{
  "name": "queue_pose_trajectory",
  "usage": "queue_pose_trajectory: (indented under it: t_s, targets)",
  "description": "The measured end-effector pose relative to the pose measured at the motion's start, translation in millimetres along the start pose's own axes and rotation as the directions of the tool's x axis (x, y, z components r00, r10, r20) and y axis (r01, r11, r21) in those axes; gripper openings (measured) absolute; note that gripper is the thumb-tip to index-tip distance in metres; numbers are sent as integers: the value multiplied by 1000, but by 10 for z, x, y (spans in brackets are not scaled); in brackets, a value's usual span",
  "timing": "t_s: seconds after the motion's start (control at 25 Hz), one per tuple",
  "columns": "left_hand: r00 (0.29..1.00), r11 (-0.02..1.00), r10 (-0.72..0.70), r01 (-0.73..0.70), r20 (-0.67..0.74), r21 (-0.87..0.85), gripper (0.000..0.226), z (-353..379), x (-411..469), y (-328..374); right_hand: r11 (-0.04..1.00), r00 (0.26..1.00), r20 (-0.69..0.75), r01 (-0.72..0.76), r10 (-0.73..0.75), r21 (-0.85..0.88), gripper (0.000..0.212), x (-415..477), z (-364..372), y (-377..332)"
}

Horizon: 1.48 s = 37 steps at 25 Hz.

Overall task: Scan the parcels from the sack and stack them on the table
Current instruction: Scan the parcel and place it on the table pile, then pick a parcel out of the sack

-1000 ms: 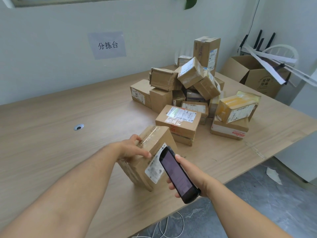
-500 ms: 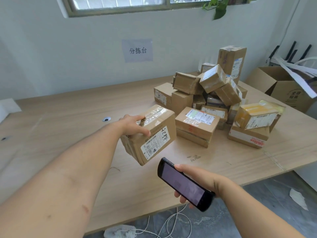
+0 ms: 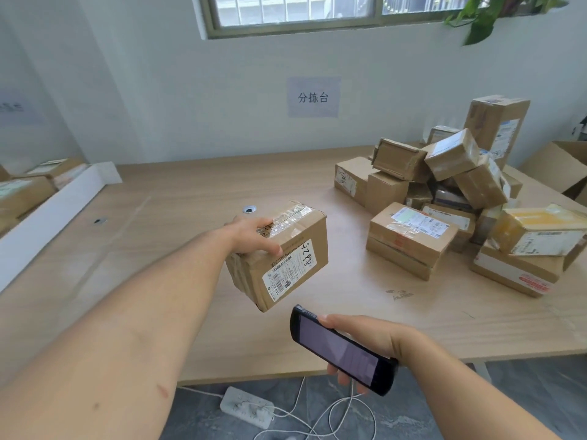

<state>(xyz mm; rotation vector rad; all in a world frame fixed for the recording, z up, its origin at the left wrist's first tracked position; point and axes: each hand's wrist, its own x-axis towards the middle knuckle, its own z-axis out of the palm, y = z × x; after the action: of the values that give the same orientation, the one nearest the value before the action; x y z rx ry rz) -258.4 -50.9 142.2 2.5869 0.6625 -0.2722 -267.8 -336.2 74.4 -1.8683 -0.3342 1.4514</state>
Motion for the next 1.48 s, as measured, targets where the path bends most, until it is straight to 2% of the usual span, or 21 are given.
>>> queue_pose_trajectory:
  t_s: [0.08, 0.2, 0.36, 0.52, 0.6, 0.8, 0.96, 1.12, 1.24, 1.32, 1.48]
  targets:
    - [999, 999, -36, 36, -16, -15, 108, -31, -117, -176, 1000, 999, 33, 2, -2, -9, 58, 39, 112, -104]
    - [994, 994, -108, 107, -35, -35, 116, -138, -278, -577, 999, 997, 70, 28, -25, -35, 57, 147, 345, -326]
    - [976, 980, -196, 191, -95, -64, 109, -383, -552, -1337, 999, 988, 152, 43, -39, -25, 64, 368, 741, -684]
    - [933, 953, -301, 290, -198, -82, 113, -720, -1039, -2254, 987, 973, 192, 147, -131, -71, 65, 596, 1290, -1255]
    - [901, 932, -363, 346, -239, -112, 114, -912, -1377, -2729, 981, 961, 212, 190, -177, -42, 68, 718, 1699, -1590]
    - [737, 827, -559, 468, -379, -311, 100, -1287, -2411, -3927, 959, 914, 289, 278, -284, 60, 72, 985, 2884, -2309]
    - [562, 703, -709, 617, -427, -355, 98, -1352, -3404, -4698, 970, 861, 460, 244, -218, 3, 67, 1127, 3756, -2573]
    - [371, 521, -832, 779, -413, -350, 97, -1212, -4365, -5236, 958, 813, 558, 268, -169, -100, 68, 1227, 4545, -2662]
    - [223, 355, -918, 831, -329, -428, 92, -1062, -4889, -5528, 957, 782, 614, 246, -104, -152, 69, 1286, 5053, -2705]
    - [175, 307, -933, 845, -316, -438, 82, -930, -5134, -5675, 942, 778, 623, 266, -85, -204, 67, 1314, 5327, -2734]
    - [155, 279, -937, 871, -312, -404, 99, -721, -5321, -5926, 933, 758, 650, 266, -49, -241, 68, 1454, 5661, -2749]
